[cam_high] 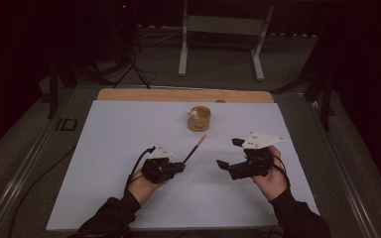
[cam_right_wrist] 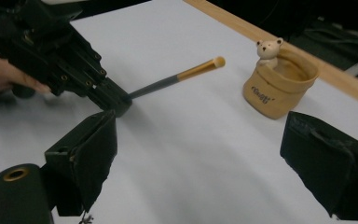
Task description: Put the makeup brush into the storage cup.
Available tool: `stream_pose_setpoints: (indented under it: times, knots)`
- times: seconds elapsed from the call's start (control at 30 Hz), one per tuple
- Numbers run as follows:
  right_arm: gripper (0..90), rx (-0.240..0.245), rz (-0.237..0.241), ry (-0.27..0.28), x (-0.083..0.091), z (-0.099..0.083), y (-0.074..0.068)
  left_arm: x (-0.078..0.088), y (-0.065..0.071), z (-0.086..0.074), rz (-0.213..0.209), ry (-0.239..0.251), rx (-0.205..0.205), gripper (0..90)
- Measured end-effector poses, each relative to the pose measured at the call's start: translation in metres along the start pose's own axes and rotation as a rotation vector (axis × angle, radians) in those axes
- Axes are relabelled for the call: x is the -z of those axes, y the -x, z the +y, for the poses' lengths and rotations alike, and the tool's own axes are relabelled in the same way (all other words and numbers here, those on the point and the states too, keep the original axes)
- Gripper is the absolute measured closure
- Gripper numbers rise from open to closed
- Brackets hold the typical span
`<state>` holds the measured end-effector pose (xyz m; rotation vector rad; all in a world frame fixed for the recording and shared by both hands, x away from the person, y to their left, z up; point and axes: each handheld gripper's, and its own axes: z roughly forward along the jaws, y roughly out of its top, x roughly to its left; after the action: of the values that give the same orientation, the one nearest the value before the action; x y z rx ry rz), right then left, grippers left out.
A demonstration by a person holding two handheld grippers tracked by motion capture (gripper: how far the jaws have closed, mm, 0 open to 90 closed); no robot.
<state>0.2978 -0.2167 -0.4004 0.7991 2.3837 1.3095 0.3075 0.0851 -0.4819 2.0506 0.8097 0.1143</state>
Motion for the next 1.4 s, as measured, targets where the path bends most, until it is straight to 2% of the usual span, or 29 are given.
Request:
stream_pose_setpoints:
  times: [0.07, 0.23, 0.27, 0.33, 0.4, 0.47, 0.5, 0.57, 0.6, 0.67, 0.73, 0.77, 0.8, 0.83, 0.87, 0.93, 1.0, 1.1, 1.17, 1.23, 1.27, 1.4]
  knots:
    - [10.6, -0.037, 0.005, 0.001, -0.003, 0.000, 0.000, 0.000, 0.000, -0.001, 0.017, 0.014, -0.001, 86.5]
    - [10.2, -0.108, 0.007, 0.033, -0.008, 0.002, -0.001, 0.001, -0.003, -0.003, -0.004, 0.075, 0.012, 86.5]
    - [10.2, -0.126, 0.015, 0.054, -0.009, 0.003, -0.001, 0.001, -0.003, -0.003, -0.011, 0.077, 0.014, 86.5]
    - [10.2, -0.139, 0.022, 0.060, -0.011, 0.006, -0.002, 0.001, -0.004, -0.004, -0.010, 0.087, 0.011, 86.5]
    - [10.2, -0.160, 0.008, 0.063, -0.016, 0.009, -0.005, 0.001, -0.005, -0.004, -0.011, 0.095, 0.013, 86.5]
    - [10.2, -0.204, -0.012, 0.073, -0.020, 0.012, -0.006, 0.001, -0.005, -0.004, -0.007, 0.096, 0.016, 86.5]
    - [10.2, -0.229, 0.006, 0.076, -0.022, 0.013, -0.005, 0.002, -0.004, -0.004, -0.007, 0.109, 0.017, 86.5]
    - [10.2, -0.269, 0.007, 0.088, -0.026, 0.015, -0.006, 0.002, -0.005, -0.004, -0.005, 0.109, 0.018, 86.5]
    - [10.2, -0.269, 0.007, 0.088, -0.026, 0.015, -0.006, 0.002, -0.005, -0.004, -0.005, 0.109, 0.018, 86.5]
    - [10.2, -0.304, 0.027, 0.092, -0.031, 0.017, -0.009, 0.002, -0.005, -0.004, -0.005, 0.110, 0.025, 86.5]
    - [10.2, -0.324, 0.024, 0.105, -0.033, 0.018, -0.011, 0.002, -0.005, -0.004, -0.007, 0.122, 0.033, 86.5]
    - [10.2, -0.334, 0.050, 0.120, -0.035, 0.019, -0.011, 0.002, -0.005, -0.004, -0.009, 0.118, 0.030, 86.5]
    - [10.2, -0.341, 0.055, 0.121, -0.036, 0.020, -0.012, 0.003, -0.005, -0.004, -0.004, 0.131, 0.030, 86.5]
    - [10.2, -0.355, 0.043, 0.116, -0.039, 0.021, -0.013, 0.003, -0.005, -0.004, -0.008, 0.131, 0.033, 86.5]
    - [10.2, -0.371, 0.063, 0.120, -0.042, 0.021, -0.013, 0.003, -0.005, -0.003, -0.011, 0.130, 0.032, 86.5]
    - [10.4, -0.405, 0.061, 0.123, -0.047, 0.022, -0.013, 0.004, -0.005, -0.003, -0.016, 0.137, 0.036, 86.5]
    - [14.2, -0.440, 0.088, 0.126, -0.051, 0.024, -0.012, 0.004, -0.004, -0.003, -0.014, 0.145, 0.029, 86.5]
    - [22.1, -0.518, 0.096, 0.136, -0.056, 0.024, -0.008, 0.003, -0.003, -0.003, -0.017, 0.144, 0.028, 86.5]
    - [30.9, -0.550, 0.087, 0.149, -0.058, 0.024, -0.007, 0.003, -0.003, -0.003, -0.019, 0.141, 0.023, 86.5]
    - [33.5, -0.566, 0.097, 0.152, -0.059, 0.024, -0.006, 0.003, -0.004, -0.003, -0.026, 0.142, 0.027, 86.5]
    - [40.9, -0.592, 0.097, 0.148, -0.060, 0.024, -0.005, 0.004, -0.003, -0.003, -0.023, 0.145, 0.022, 86.6]
    - [48.6, -0.641, 0.105, 0.145, -0.063, 0.025, -0.002, 0.004, -0.003, -0.003, -0.024, 0.150, 0.012, 86.6]
